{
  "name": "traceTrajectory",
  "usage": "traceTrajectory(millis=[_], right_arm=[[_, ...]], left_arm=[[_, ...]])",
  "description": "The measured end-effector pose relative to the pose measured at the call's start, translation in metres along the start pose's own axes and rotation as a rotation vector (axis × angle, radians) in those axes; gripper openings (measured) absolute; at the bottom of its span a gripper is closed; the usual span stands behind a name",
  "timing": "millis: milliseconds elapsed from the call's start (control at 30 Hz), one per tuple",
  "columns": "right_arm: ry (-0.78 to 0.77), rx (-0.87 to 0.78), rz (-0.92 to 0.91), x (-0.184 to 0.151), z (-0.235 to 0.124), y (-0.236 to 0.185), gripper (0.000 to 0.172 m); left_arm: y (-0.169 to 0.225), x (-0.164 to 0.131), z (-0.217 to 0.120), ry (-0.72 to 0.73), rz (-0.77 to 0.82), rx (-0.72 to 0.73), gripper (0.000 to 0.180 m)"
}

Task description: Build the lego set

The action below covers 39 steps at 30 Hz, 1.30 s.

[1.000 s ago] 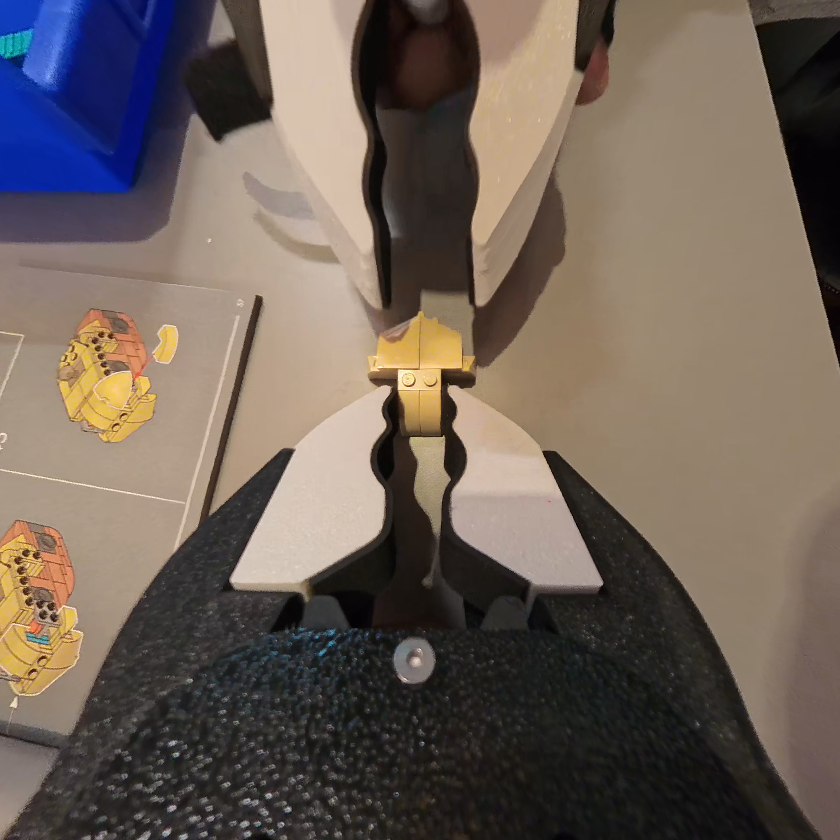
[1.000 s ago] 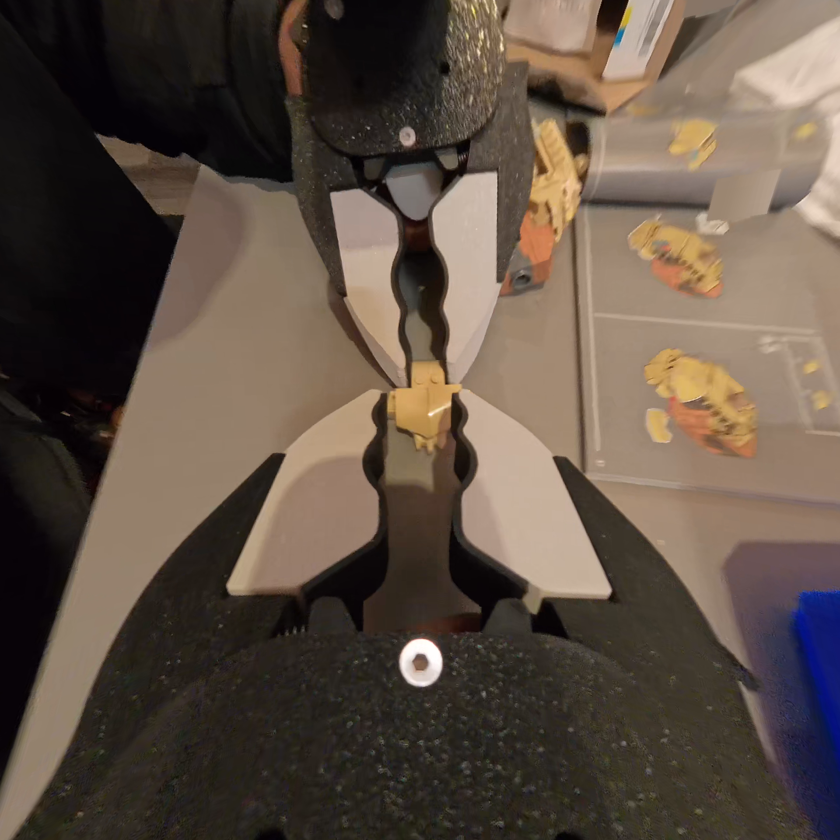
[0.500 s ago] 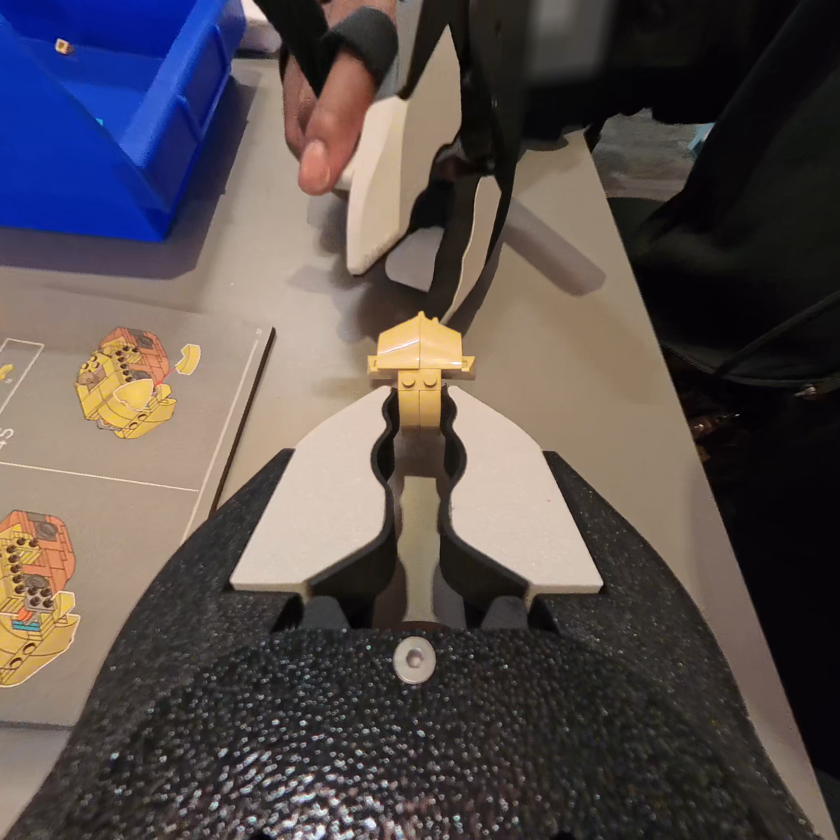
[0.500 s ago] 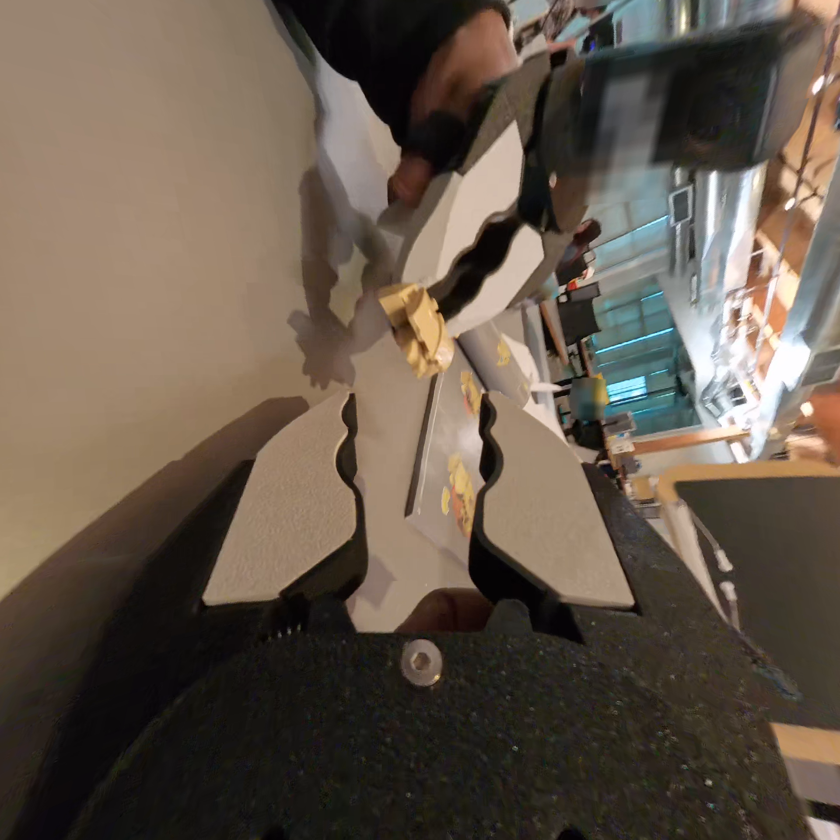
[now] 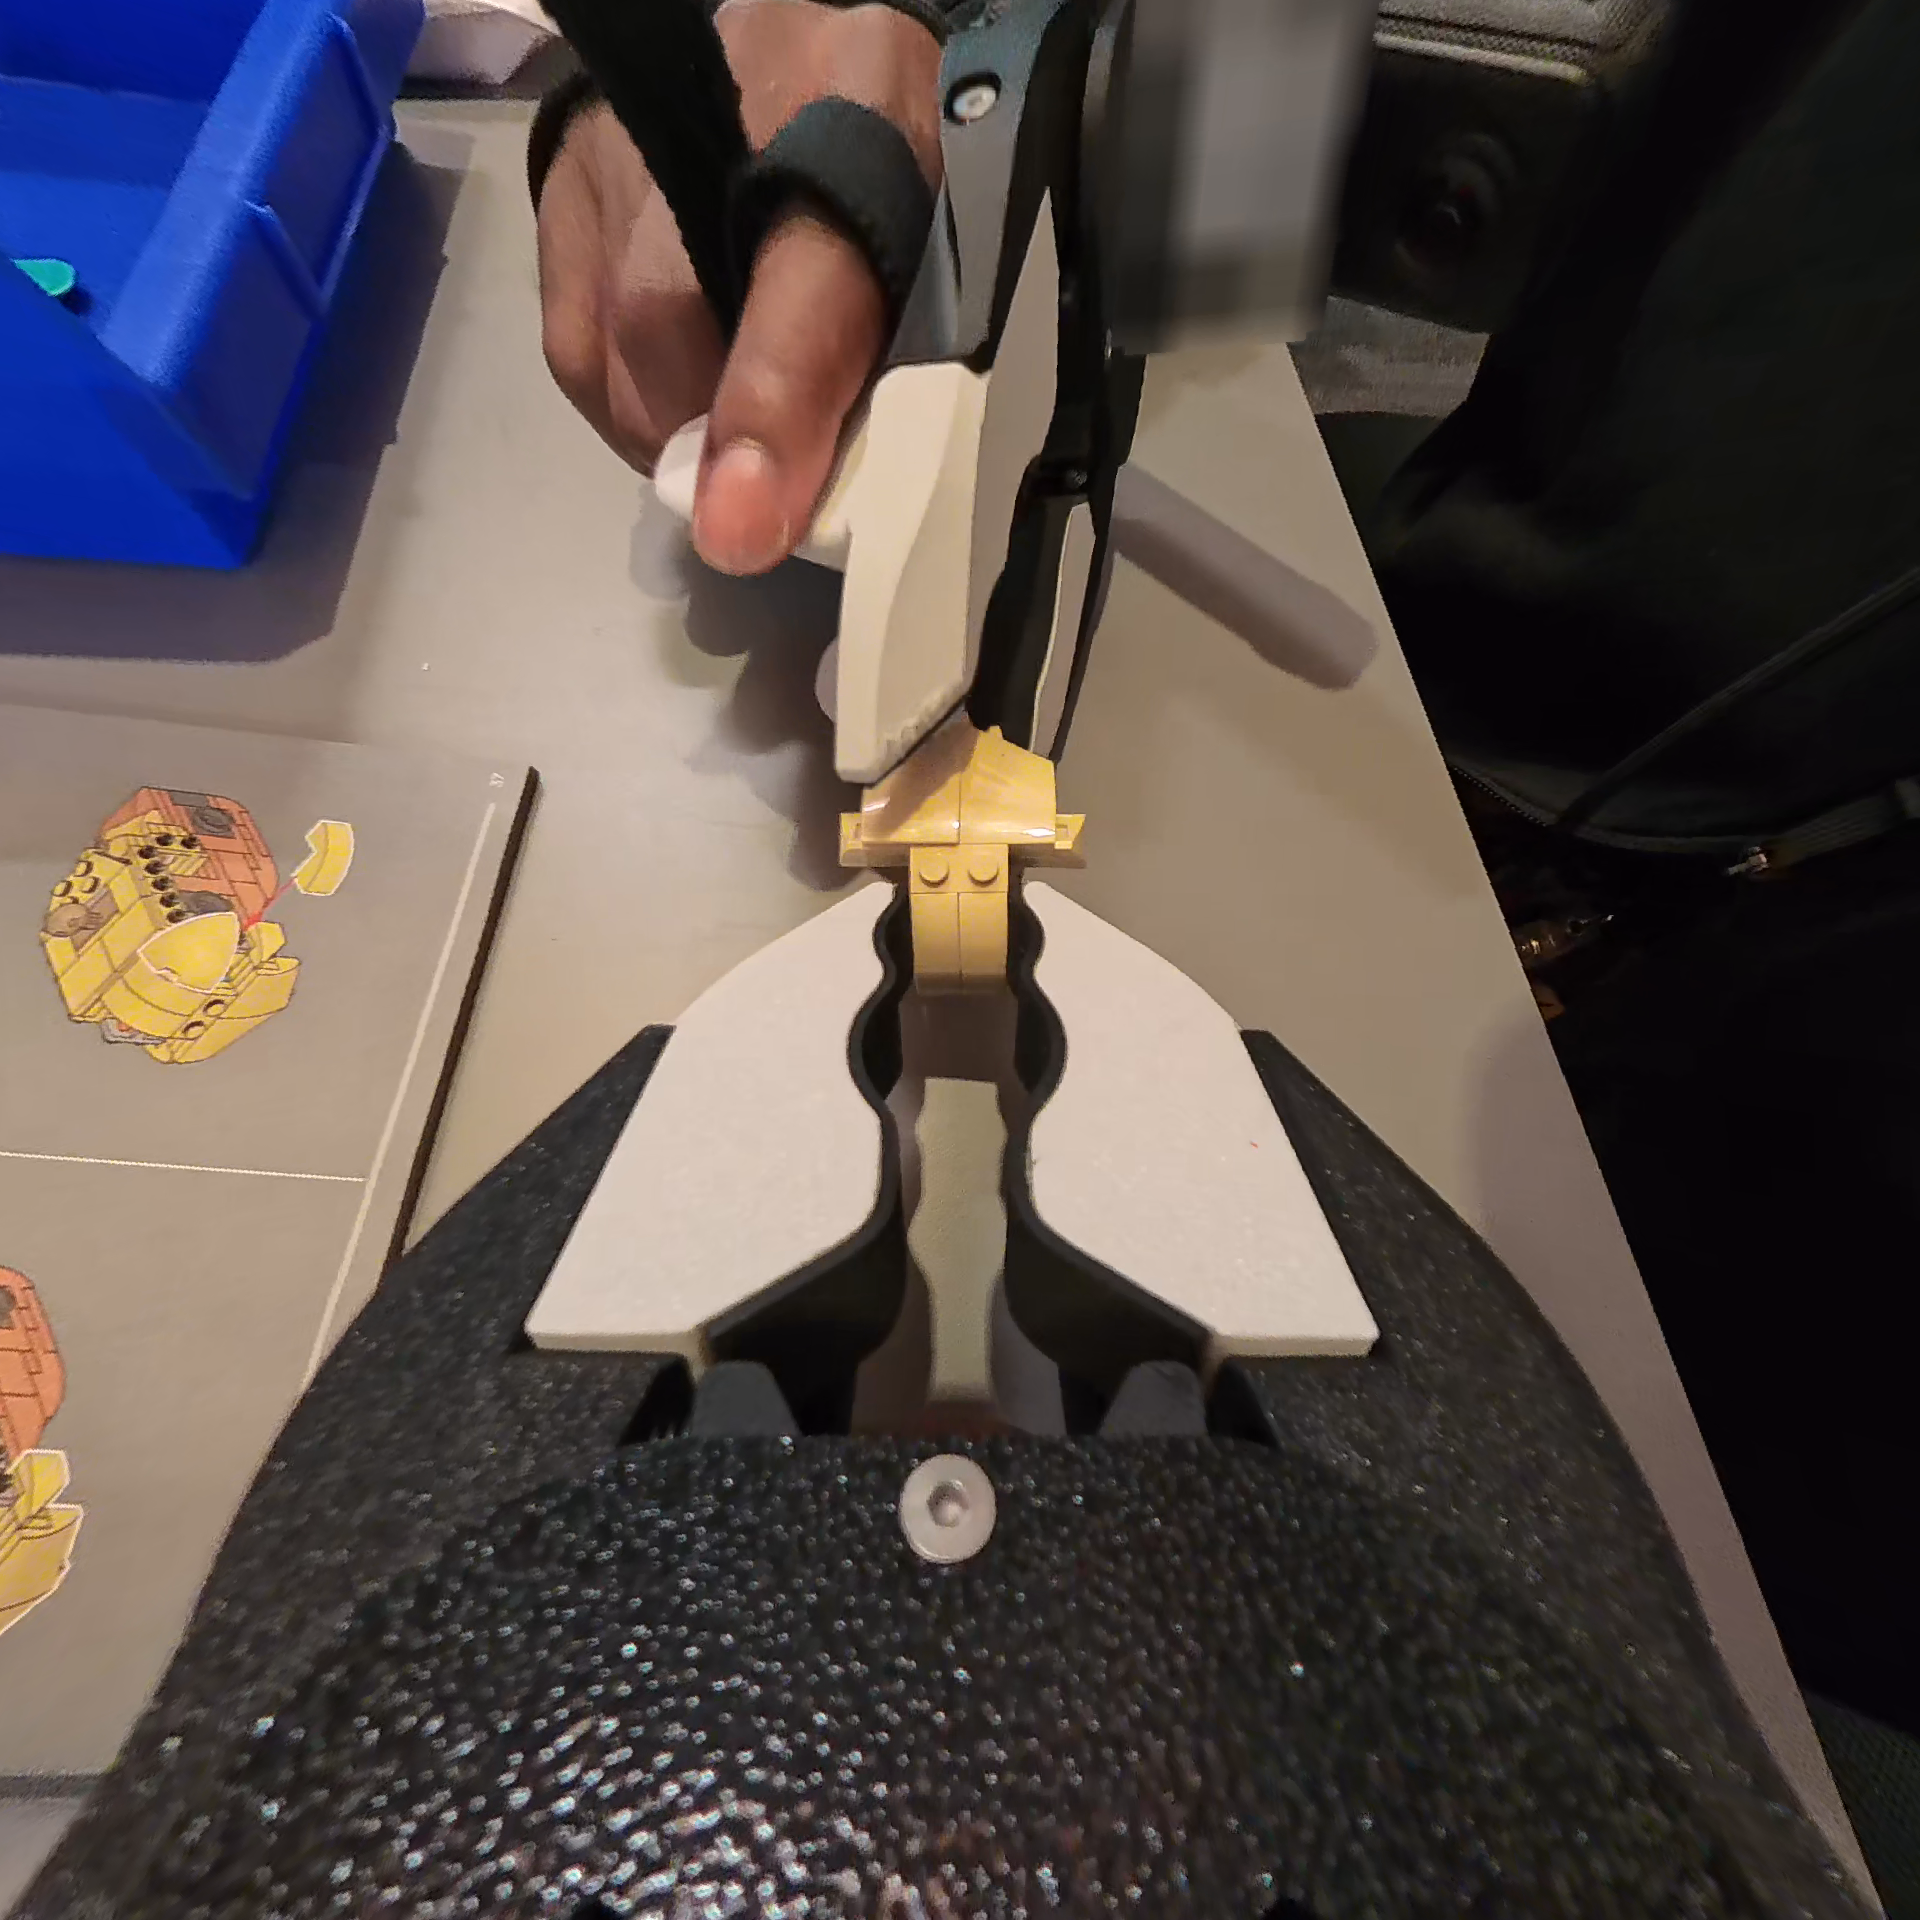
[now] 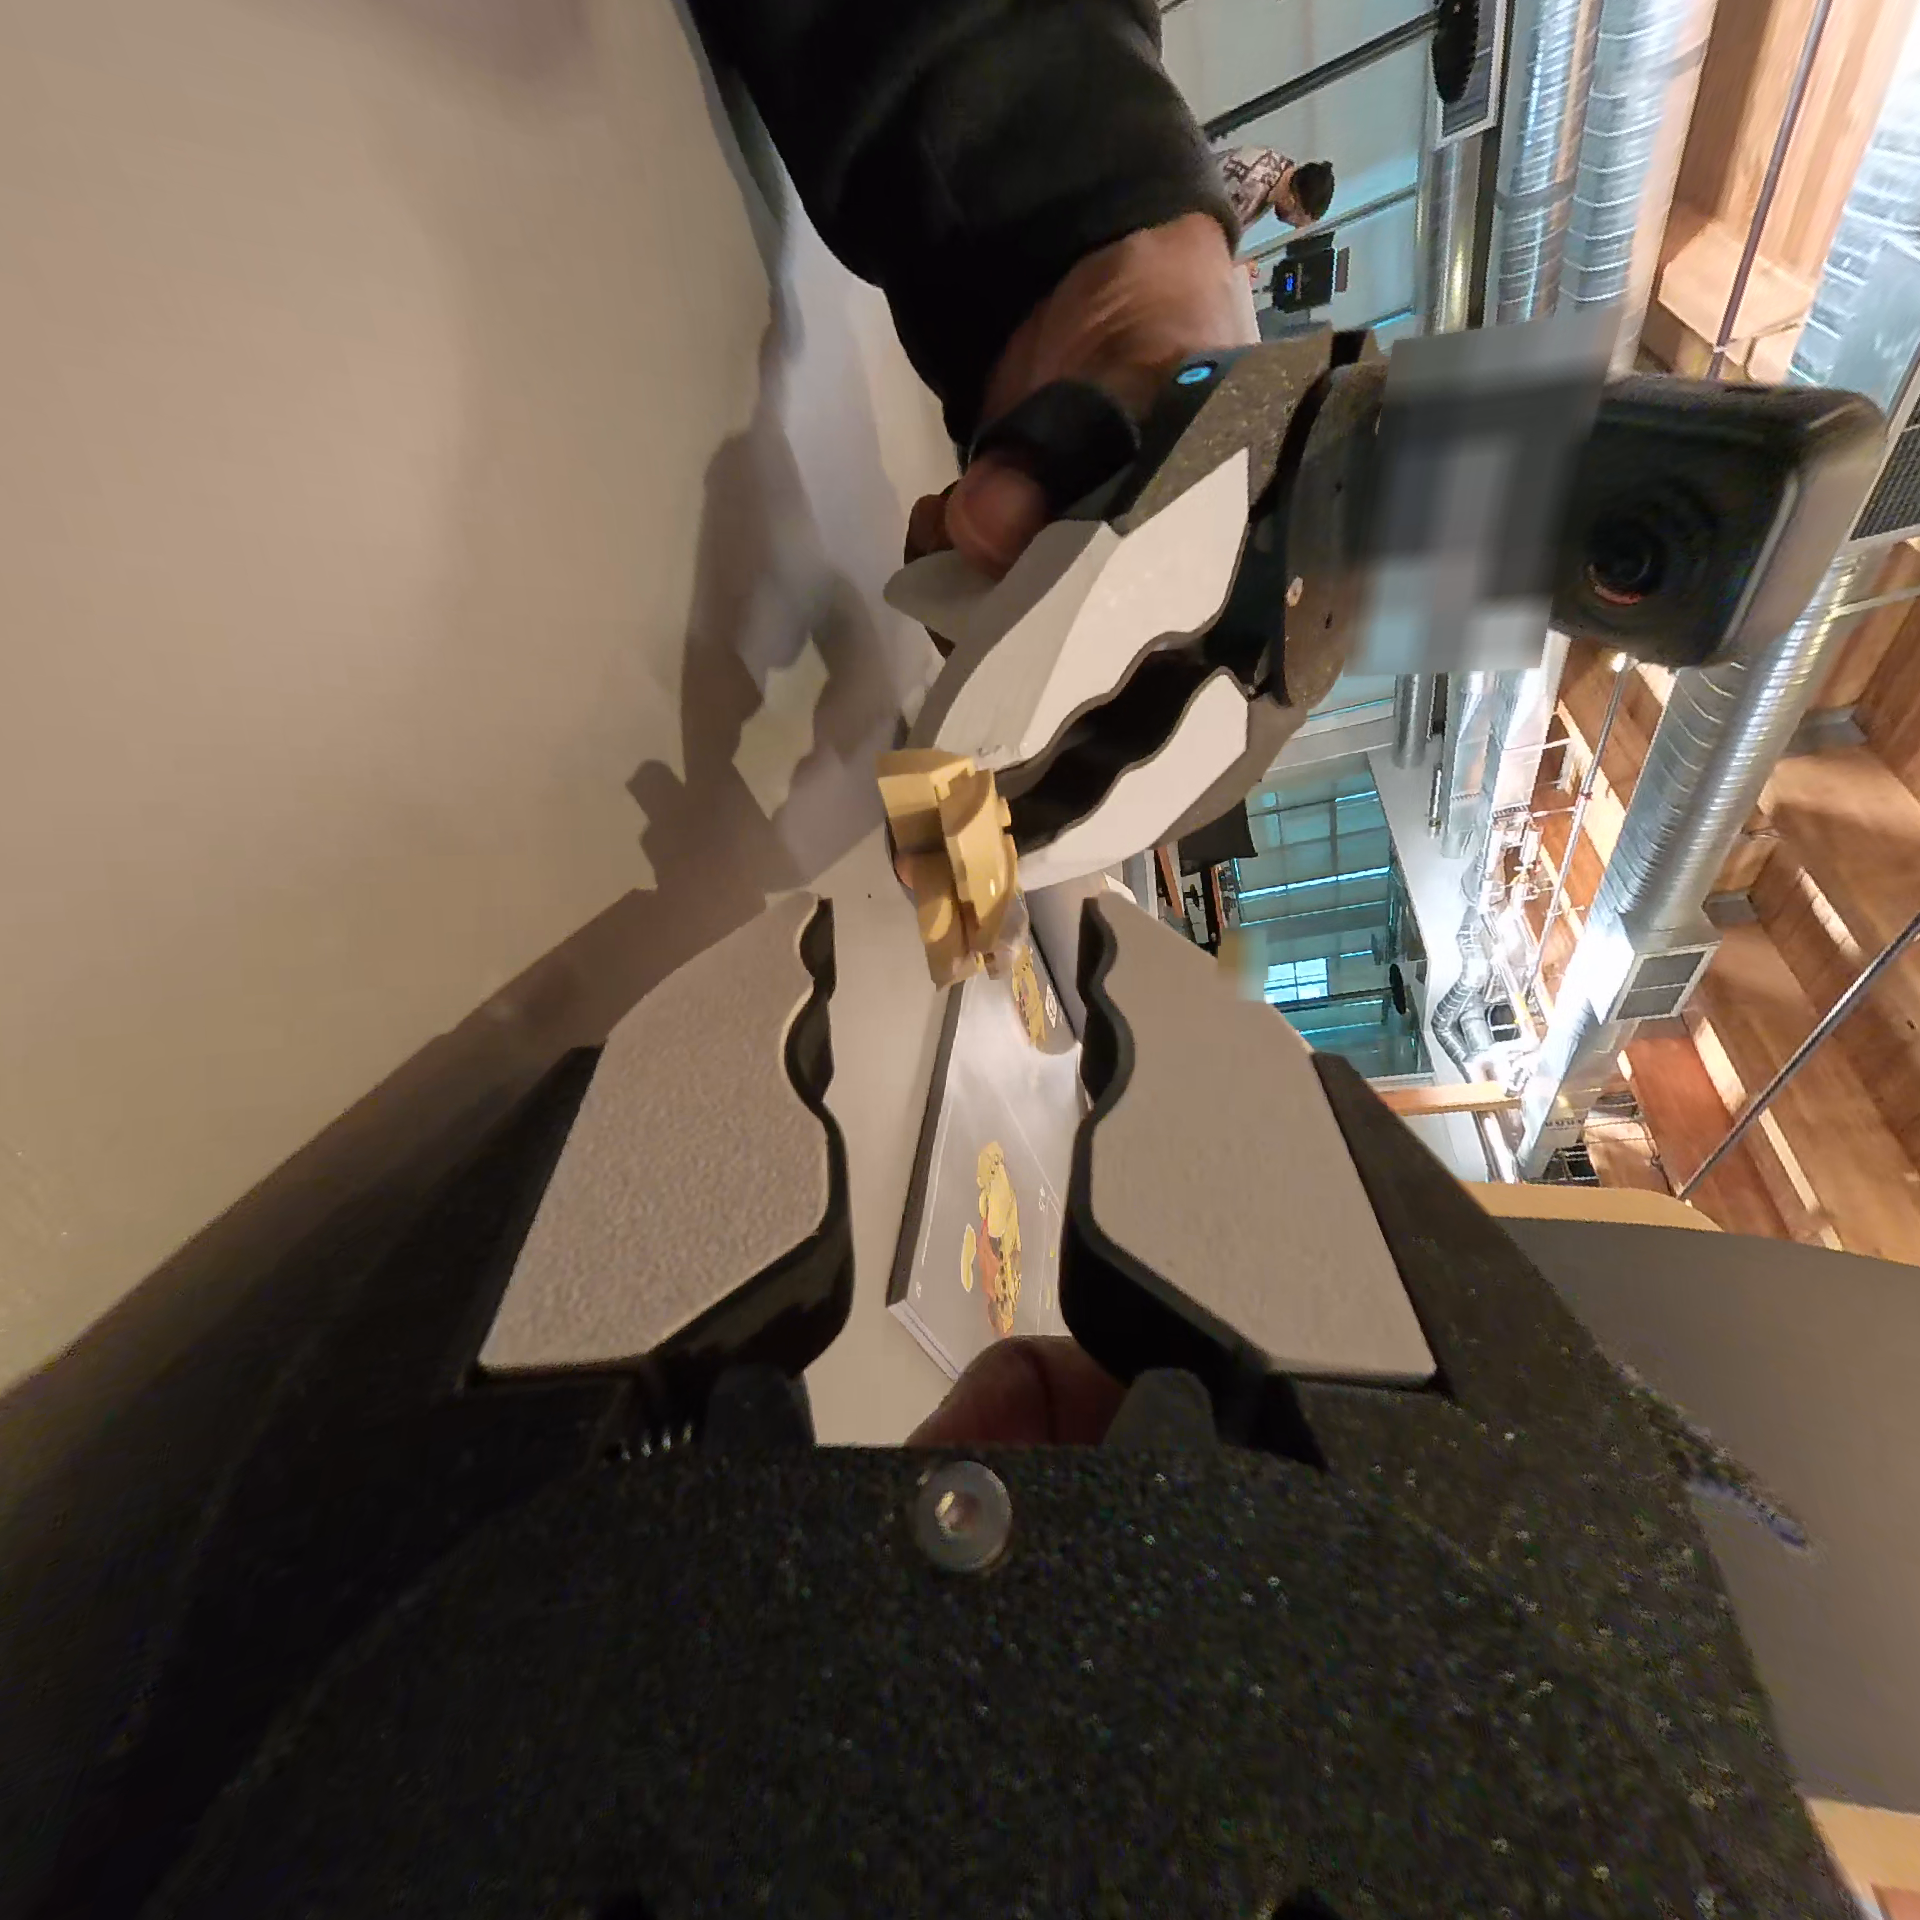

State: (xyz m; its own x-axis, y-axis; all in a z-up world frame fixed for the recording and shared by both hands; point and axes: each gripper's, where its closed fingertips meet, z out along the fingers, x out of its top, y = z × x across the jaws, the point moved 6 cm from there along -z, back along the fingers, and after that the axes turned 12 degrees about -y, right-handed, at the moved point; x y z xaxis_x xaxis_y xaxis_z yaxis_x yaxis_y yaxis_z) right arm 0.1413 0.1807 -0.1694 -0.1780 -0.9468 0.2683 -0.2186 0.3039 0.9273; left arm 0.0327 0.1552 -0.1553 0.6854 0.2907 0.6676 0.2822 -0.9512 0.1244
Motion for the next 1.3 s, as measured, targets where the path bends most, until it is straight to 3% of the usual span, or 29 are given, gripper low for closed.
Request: traceTrajectory(millis=[233,1033,1300], right_arm=[[-0.028,-0.043,-0.069,0.0034,0.0030,-0.0015,0.020],[-0.103,0.042,-0.120,0.0071,0.0001,-0.0023,0.019],[-0.072,-0.057,-0.045,0.0054,0.0008,0.0062,0.020]], left_arm=[[0.0022,0.0010,0.0024,-0.005,0.015,0.000,0.016],[0.0005,-0.0006,0.0093,0.047,-0.052,-0.082,0.016],[-0.0031,0.0030,-0.0006,0.119,-0.069,-0.075,0.016]])
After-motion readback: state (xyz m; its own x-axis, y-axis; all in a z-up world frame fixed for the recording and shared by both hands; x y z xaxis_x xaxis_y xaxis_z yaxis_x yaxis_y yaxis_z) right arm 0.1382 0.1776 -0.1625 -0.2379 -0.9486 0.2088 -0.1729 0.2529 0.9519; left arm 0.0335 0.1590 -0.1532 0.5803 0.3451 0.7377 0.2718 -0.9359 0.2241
